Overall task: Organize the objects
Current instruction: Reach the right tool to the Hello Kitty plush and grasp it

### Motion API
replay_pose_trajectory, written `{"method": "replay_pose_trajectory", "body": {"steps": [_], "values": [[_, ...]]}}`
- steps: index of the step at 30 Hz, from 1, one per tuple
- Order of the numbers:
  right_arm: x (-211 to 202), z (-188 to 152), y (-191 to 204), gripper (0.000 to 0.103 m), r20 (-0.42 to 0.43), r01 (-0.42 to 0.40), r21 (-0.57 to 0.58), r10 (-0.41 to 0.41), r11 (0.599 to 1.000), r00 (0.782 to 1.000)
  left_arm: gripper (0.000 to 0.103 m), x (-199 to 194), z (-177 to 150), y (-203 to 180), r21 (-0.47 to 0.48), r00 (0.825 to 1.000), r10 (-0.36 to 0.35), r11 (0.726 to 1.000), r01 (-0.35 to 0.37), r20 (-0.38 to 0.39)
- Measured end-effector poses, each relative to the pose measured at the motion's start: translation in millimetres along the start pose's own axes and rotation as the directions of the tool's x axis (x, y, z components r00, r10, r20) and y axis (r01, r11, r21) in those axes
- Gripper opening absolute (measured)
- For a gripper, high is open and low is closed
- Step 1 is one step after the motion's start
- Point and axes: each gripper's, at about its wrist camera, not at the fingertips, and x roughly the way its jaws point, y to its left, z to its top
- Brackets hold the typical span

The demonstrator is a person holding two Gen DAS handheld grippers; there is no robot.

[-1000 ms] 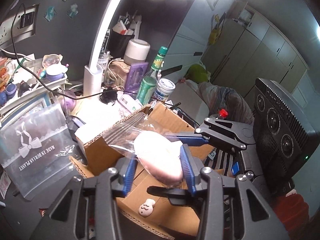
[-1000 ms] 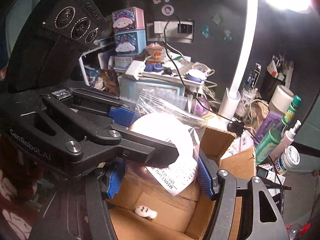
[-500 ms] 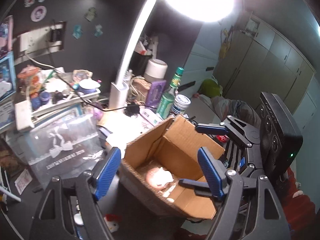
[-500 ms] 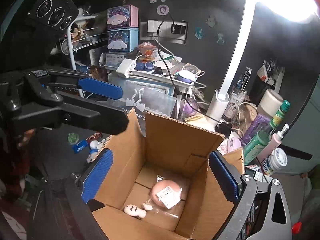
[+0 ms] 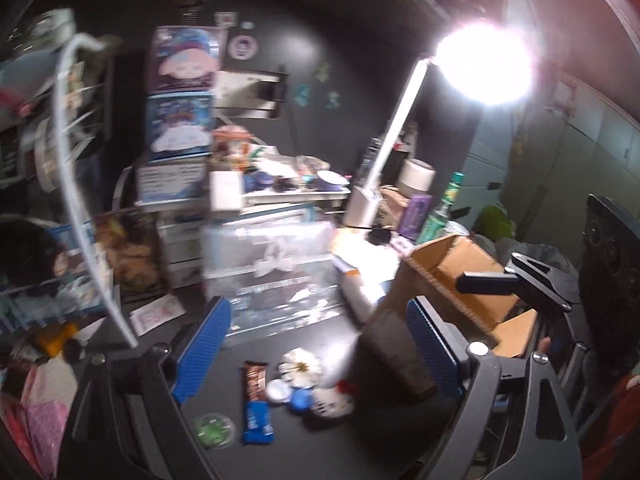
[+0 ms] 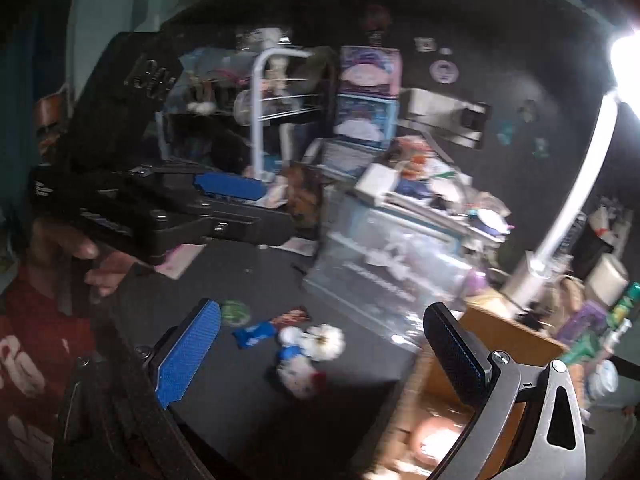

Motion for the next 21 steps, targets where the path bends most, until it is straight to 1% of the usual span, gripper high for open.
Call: {"method": "replay_pose_trajectory", "body": {"steps": [3, 5, 9, 11, 12, 13, 14, 15, 16, 17, 19, 21], "values": [[19.6, -3.5, 23.8, 0.102, -0.004, -0.068, -0.013, 0.068, 0.998, 0.998, 0.096, -7.3, -22.9, 20.9, -0.006, 0.996, 0.089, 0.996, -0.089, 0.020], [33.0, -10.3, 36.4, 0.102, -0.010, -0.102, -0.016, 0.102, 0.995, 0.995, 0.096, -10.3, -38.1, 33.7, -0.013, 0.992, 0.122, 0.992, -0.122, 0.021], [62.7, -36.6, 54.5, 0.101, -0.032, -0.149, 0.003, 0.149, 0.989, 0.988, 0.096, -12.8, -63.0, 48.5, -0.023, 0.991, 0.129, 0.991, -0.129, 0.028], [77.9, -52.2, 55.1, 0.100, -0.058, -0.151, 0.033, 0.152, 0.988, 0.987, 0.096, -12.5, -73.8, 54.3, -0.032, 0.993, 0.119, 0.993, -0.118, 0.022], [86.4, -62.1, 54.2, 0.095, -0.076, -0.128, 0.043, 0.131, 0.991, 0.989, 0.096, -11.7, -78.8, 56.4, -0.036, 0.994, 0.111, 0.993, -0.110, 0.018], [92.7, -70.1, 52.1, 0.086, -0.093, -0.103, 0.047, 0.107, 0.994, 0.990, 0.096, -11.0, -83.0, 58.0, -0.037, 0.994, 0.104, 0.994, -0.103, 0.015], [100.1, -77.8, 50.4, 0.083, -0.116, -0.067, 0.045, 0.072, 0.997, 0.991, 0.096, -9.7, -87.0, 59.5, -0.037, 0.995, 0.097, 0.995, -0.097, 0.010], [108.6, -86.0, 48.4, 0.080, -0.141, -0.016, 0.036, 0.020, 0.999, 0.990, 0.096, -8.6, -90.4, 60.5, -0.038, 0.995, 0.095, 0.995, -0.095, 0.004], [116.2, -93.1, 46.3, 0.080, -0.164, 0.025, 0.029, -0.020, 0.999, 0.986, 0.096, -7.2, -92.8, 61.2, -0.040, 0.995, 0.096, 0.995, -0.096, -0.003], [120.4, -97.6, 44.1, 0.077, -0.180, 0.045, 0.028, -0.039, 0.999, 0.983, 0.096, -6.1, -95.3, 61.8, -0.039, 0.995, 0.096, 0.995, -0.097, -0.007], [130.3, -107.8, 36.5, 0.068, -0.214, 0.100, 0.022, -0.093, 0.995, 0.972, 0.096, -5.0, -97.9, 61.2, -0.033, 0.995, 0.094, 0.995, -0.095, -0.013], [138.6, -111.3, 29.6, 0.067, -0.234, 0.149, 0.015, -0.141, 0.989, 0.962, 0.096, -4.4, -98.8, 60.4, -0.030, 0.996, 0.090, 0.995, -0.090, -0.015]]}}
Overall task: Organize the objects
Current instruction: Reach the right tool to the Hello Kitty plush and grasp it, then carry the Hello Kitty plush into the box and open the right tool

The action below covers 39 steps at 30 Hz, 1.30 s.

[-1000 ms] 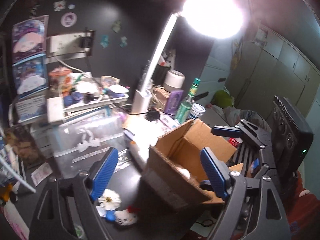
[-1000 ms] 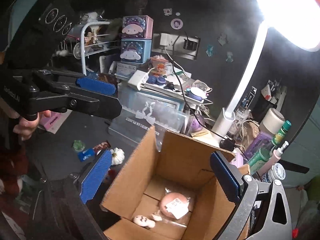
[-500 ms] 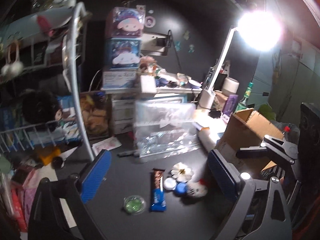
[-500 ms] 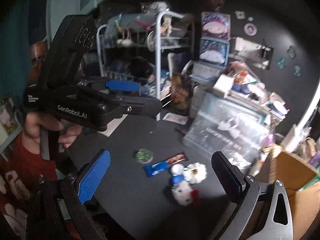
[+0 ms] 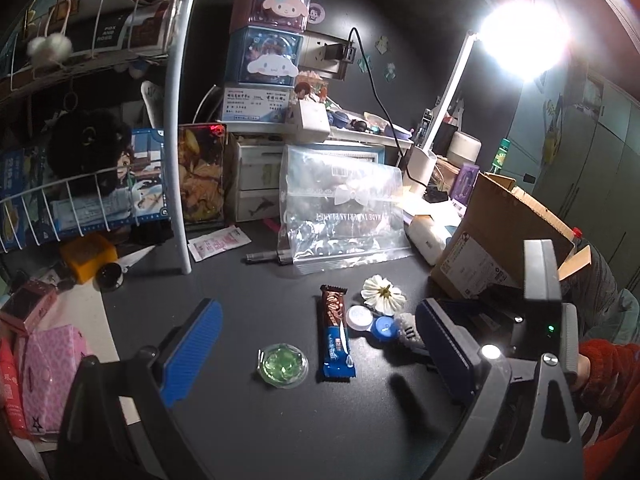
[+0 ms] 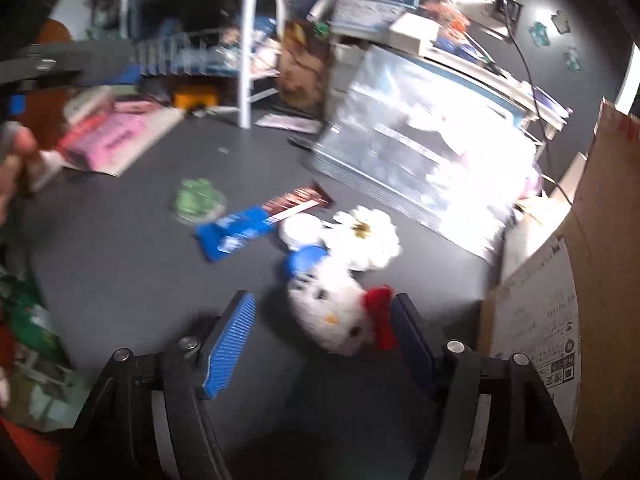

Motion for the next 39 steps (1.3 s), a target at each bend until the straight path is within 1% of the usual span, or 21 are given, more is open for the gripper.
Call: {"method": "replay_pose_trajectory", "body": {"steps": [3, 8, 11, 12, 14, 15, 20, 23, 26, 28, 29, 31, 32, 34, 35, 37, 39], "values": [[10.3, 0.0, -8.1, 0.067, -0.031, 0.030, 0.032, -0.029, 0.999, 0.999, 0.096, 0.7, 1.3, -0.6, -0.011, 1.000, -0.009, 1.000, 0.009, -0.004], [20.4, -0.6, -11.6, 0.066, -0.072, 0.017, 0.029, -0.015, 0.999, 0.997, 0.096, 1.1, 1.9, -4.7, 0.001, 1.000, -0.010, 1.000, 0.010, -0.011], [19.8, -3.9, -11.5, 0.052, -0.076, -0.013, 0.035, 0.015, 0.999, 0.997, 0.096, 1.7, 1.5, -6.5, 0.002, 1.000, -0.011, 1.000, 0.011, -0.019], [19.0, -4.1, -11.5, 0.046, -0.077, -0.020, 0.037, 0.023, 0.999, 0.997, 0.096, 1.9, 1.5, -7.1, 0.002, 1.000, -0.008, 1.000, 0.009, -0.021], [17.0, -4.6, -10.3, 0.043, -0.078, -0.032, 0.041, 0.035, 0.999, 0.996, 0.096, 1.9, 1.7, -8.8, 0.004, 1.000, -0.011, 1.000, 0.011, -0.026], [14.9, -5.8, -9.2, 0.039, -0.073, -0.042, 0.041, 0.045, 0.998, 0.996, 0.096, 1.6, 1.5, -10.2, 0.006, 0.999, -0.020, 1.000, 0.020, -0.030], [-2.3, -6.7, 4.4, 0.039, -0.038, -0.086, 0.005, 0.086, 0.996, 0.996, 0.096, 0.3, -0.7, -22.3, 0.017, 0.994, -0.095, 0.995, 0.096, -0.060], [-18.6, -0.7, 13.0, 0.039, -0.003, -0.128, -0.012, 0.128, 0.992, 0.992, 0.096, 0.2, -0.5, -33.2, 0.013, 0.984, -0.161, 0.987, 0.162, -0.080], [-38.4, 11.7, 20.9, 0.039, 0.049, -0.168, -0.040, 0.170, 0.985, 0.984, 0.094, 0.7, 4.3, -46.1, 0.010, 0.970, -0.225, 0.974, 0.227, -0.094], [-55.5, 23.5, 24.9, 0.039, 0.087, -0.185, -0.064, 0.190, 0.981, 0.978, 0.081, -0.8, 10.3, -53.9, 0.009, 0.963, -0.252, 0.967, 0.254, -0.096], [-61.5, 27.7, 25.7, 0.039, 0.100, -0.189, -0.070, 0.195, 0.980, 0.976, 0.078, -2.3, 14.2, -56.5, 0.004, 0.960, -0.264, 0.964, 0.265, -0.093], [-78.3, 38.5, 26.4, 0.039, 0.135, -0.191, -0.096, 0.203, 0.977, 0.970, 0.068, -6.3, 24.4, -61.4, -0.004, 0.955, -0.286, 0.958, 0.287, -0.077], [-86.9, 43.9, 25.6, 0.039, 0.156, -0.185, -0.106, 0.200, 0.977, 0.967, 0.065, -8.5, 30.5, -64.3, -0.005, 0.953, -0.296, 0.955, 0.297, -0.067], [-103.6, 53.7, 23.7, 0.039, 0.193, -0.168, -0.127, 0.190, 0.978, 0.962, 0.055, -12.4, 43.5, -70.5, -0.002, 0.948, -0.314, 0.949, 0.314, -0.051], [-110.6, 57.3, 21.4, 0.039, 0.210, -0.156, -0.134, 0.182, 0.979, 0.961, 0.052, -13.8, 50.9, -75.7, 0.005, 0.945, -0.323, 0.946, 0.324, -0.042], [-123.7, 62.5, 15.6, 0.039, 0.234, -0.133, -0.148, 0.165, 0.980, 0.958, 0.041, -14.3, 62.6, -84.2, 0.018, 0.942, -0.334, 0.942, 0.335, -0.038], [-133.5, 65.7, 8.0, 0.039, 0.248, -0.101, -0.156, 0.138, 0.983, 0.959, 0.036, -9.3, 74.9, -96.2, 0.037, 0.939, -0.342, 0.938, 0.344, -0.043]]}}
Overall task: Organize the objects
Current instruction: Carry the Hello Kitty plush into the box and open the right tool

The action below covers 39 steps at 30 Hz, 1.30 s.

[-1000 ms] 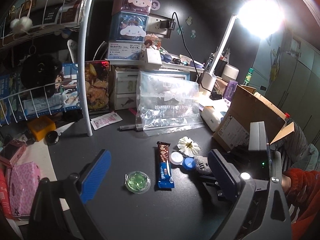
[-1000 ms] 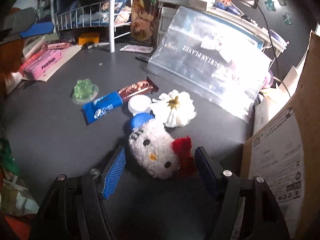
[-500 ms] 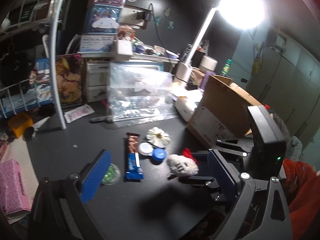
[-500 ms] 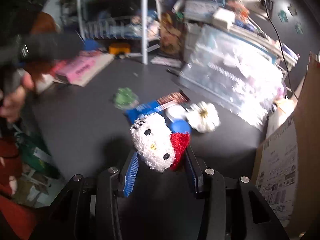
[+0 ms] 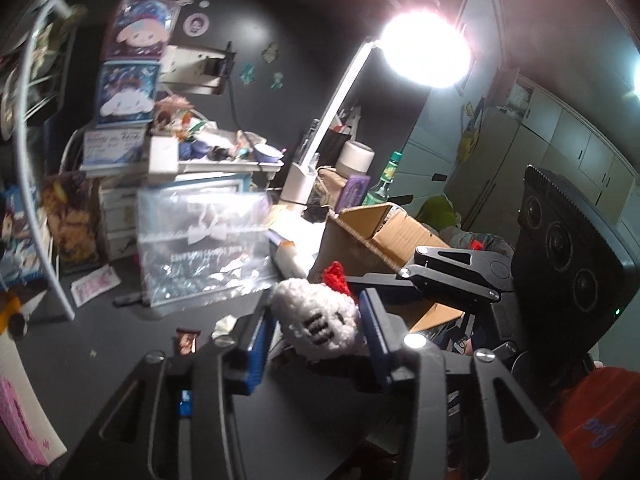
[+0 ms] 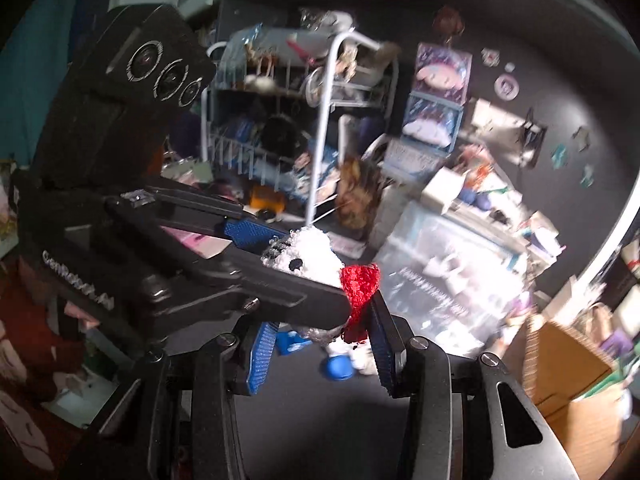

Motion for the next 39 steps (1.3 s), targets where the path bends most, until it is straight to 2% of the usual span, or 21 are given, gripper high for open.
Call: {"method": "replay_pose_trajectory", "body": {"steps": [7, 12, 15, 18, 23, 24, 25, 28, 35, 39], "values": [[-24.5, 0.7, -50.4, 0.039, -0.023, 0.065, 0.043, -0.064, 0.997, 0.998, 0.031, 48.8, 37.0, -33.1, 0.051, 0.997, -0.061, 0.997, 0.064, -0.052], [-42.0, -9.6, -98.3, 0.039, -0.076, 0.095, 0.121, -0.086, 0.988, 0.993, 0.030, 95.4, 59.9, -55.3, 0.058, 0.986, -0.119, 0.990, 0.126, -0.119], [-47.0, -17.9, -125.8, 0.039, -0.122, 0.101, 0.155, -0.082, 0.983, 0.989, 0.030, 122.2, 68.3, -65.4, 0.060, 0.977, -0.130, 0.988, 0.142, -0.169], [-45.3, -27.3, -149.7, 0.039, -0.175, 0.075, 0.172, -0.044, 0.982, 0.984, 0.029, 145.1, 73.1, -70.8, 0.049, 0.967, -0.129, 0.988, 0.143, -0.218], [-38.1, -40.7, -172.4, 0.039, -0.236, 0.062, 0.210, -0.011, 0.976, 0.972, 0.030, 168.5, 75.5, -77.2, 0.063, 0.958, -0.101, 0.991, 0.122, -0.269], [-36.5, -42.7, -175.6, 0.040, -0.244, 0.062, 0.217, -0.008, 0.974, 0.970, 0.035, 168.7, 76.0, -79.2, 0.074, 0.959, -0.094, 0.990, 0.118, -0.267], [-35.8, -44.2, -177.3, 0.044, -0.245, 0.065, 0.218, -0.010, 0.974, 0.969, 0.046, 167.5, 76.9, -80.3, 0.081, 0.960, -0.091, 0.990, 0.116, -0.264], [-34.1, -47.1, -181.2, 0.055, -0.255, 0.086, 0.222, -0.028, 0.971, 0.967, 0.068, 158.3, 80.5, -82.9, 0.116, 0.969, -0.074, 0.988, 0.104, -0.236], [-32.0, -45.6, -174.7, 0.055, -0.267, 0.094, 0.198, -0.038, 0.976, 0.963, 0.074, 123.2, 83.9, -70.1, 0.136, 0.987, -0.008, 0.990, 0.031, -0.161], [-32.5, -36.9, -163.9, 0.055, -0.239, 0.080, 0.197, -0.031, 0.977, 0.970, 0.078, 91.6, 80.6, -52.4, 0.125, 0.994, 0.049, 0.991, -0.037, -0.094]]}}
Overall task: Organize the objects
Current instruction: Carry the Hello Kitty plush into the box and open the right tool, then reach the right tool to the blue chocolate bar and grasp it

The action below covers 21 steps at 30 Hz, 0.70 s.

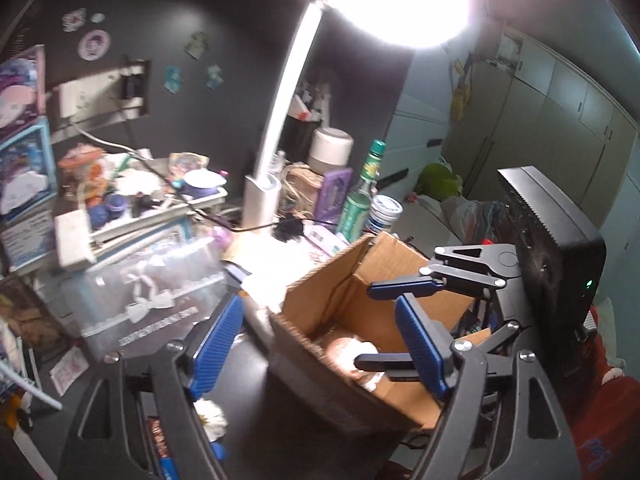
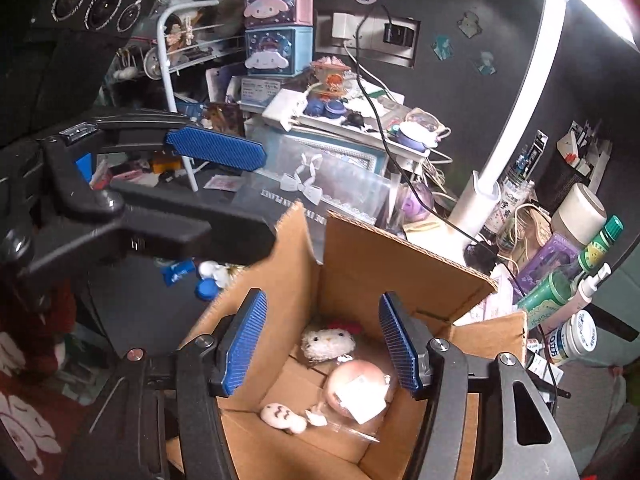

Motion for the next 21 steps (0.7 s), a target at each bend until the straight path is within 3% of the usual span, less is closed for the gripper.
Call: {"method": "replay_pose_trajectory", "body": {"steps": [8, 15, 21], "values": [[-3.0, 19.2, 64.6, 0.055, 0.089, -0.121, -0.066, 0.127, 0.990, 0.988, 0.084, -61.7, -40.7, 48.6, -0.097, 0.984, 0.141, 0.987, -0.130, 0.113], [36.1, 25.4, 131.8, 0.055, 0.036, -0.242, -0.122, 0.248, 0.963, 0.968, 0.086, -84.6, -95.7, 89.9, -0.177, 0.960, 0.258, 0.955, -0.236, 0.112], [91.0, 12.8, 160.1, 0.055, -0.052, -0.312, -0.077, 0.309, 0.947, 0.950, 0.086, -93.0, -143.2, 121.9, -0.251, 0.948, 0.302, 0.930, -0.270, 0.097]]}}
